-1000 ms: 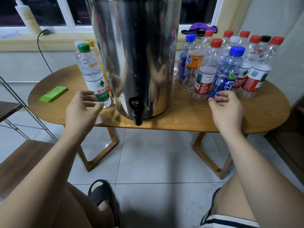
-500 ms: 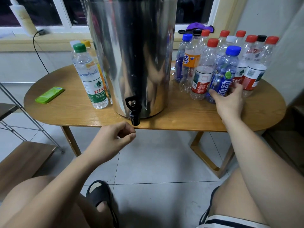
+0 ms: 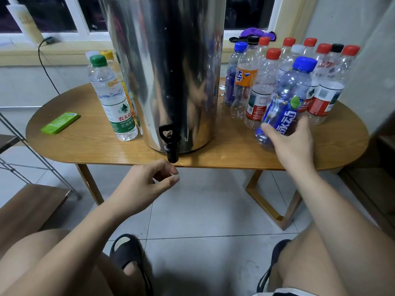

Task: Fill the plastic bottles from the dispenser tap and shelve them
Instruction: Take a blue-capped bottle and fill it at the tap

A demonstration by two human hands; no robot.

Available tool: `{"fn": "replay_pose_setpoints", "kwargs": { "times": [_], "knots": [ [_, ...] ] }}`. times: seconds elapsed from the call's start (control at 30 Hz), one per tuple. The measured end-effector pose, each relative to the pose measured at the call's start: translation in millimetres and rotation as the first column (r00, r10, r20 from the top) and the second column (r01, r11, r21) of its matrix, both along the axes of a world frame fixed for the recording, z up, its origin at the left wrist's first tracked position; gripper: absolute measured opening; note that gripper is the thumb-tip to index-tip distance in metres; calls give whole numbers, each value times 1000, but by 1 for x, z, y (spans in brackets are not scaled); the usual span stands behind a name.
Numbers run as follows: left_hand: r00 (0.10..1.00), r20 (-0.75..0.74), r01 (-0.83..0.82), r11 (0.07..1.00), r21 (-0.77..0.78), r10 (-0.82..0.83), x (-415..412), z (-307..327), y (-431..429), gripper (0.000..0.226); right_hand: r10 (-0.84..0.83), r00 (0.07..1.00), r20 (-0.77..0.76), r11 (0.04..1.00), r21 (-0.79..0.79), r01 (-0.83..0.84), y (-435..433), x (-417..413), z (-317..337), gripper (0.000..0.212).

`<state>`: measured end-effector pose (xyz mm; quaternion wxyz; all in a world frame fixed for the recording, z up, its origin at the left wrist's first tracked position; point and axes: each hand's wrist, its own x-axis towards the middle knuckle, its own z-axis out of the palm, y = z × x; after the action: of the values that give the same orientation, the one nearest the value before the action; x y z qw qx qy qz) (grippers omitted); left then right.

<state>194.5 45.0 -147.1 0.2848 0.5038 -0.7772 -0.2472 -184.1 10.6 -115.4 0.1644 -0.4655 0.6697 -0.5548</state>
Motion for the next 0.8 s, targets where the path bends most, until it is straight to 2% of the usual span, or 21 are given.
{"fn": "replay_pose_setpoints", "kwargs": {
  "times": [0.13,0.27,0.37,0.47,0.53,0.63,0.7,0.8],
  "knots": [
    [999,-44,3,1000,-8,-3,-6,4,5,16,189,982,2,981,37,-189,33,41,-8,63],
    [997,-77,7,1000,0,-7,-8,7,8,27,394,918,-45,918,61,-392,66,71,-24,63],
    [996,-92,10,1000,5,-9,-7,9,11,29,502,860,-90,861,142,-488,83,82,-35,66],
    [992,-128,13,1000,22,-10,-6,10,13,32,637,764,-99,747,325,-580,87,94,-47,70],
    [986,-164,29,999,45,-21,-6,11,15,38,721,683,-119,650,459,-606,84,99,-56,70],
    [984,-175,23,997,74,-10,-8,13,17,38,792,572,-211,566,603,-562,78,100,-62,62],
    [986,-166,29,995,92,-13,-10,14,18,31,823,515,-238,530,647,-548,76,99,-64,60],
    [983,-177,63,991,119,-41,-10,15,19,35,852,478,-213,481,676,-557,76,95,-66,59]
  ]
}}
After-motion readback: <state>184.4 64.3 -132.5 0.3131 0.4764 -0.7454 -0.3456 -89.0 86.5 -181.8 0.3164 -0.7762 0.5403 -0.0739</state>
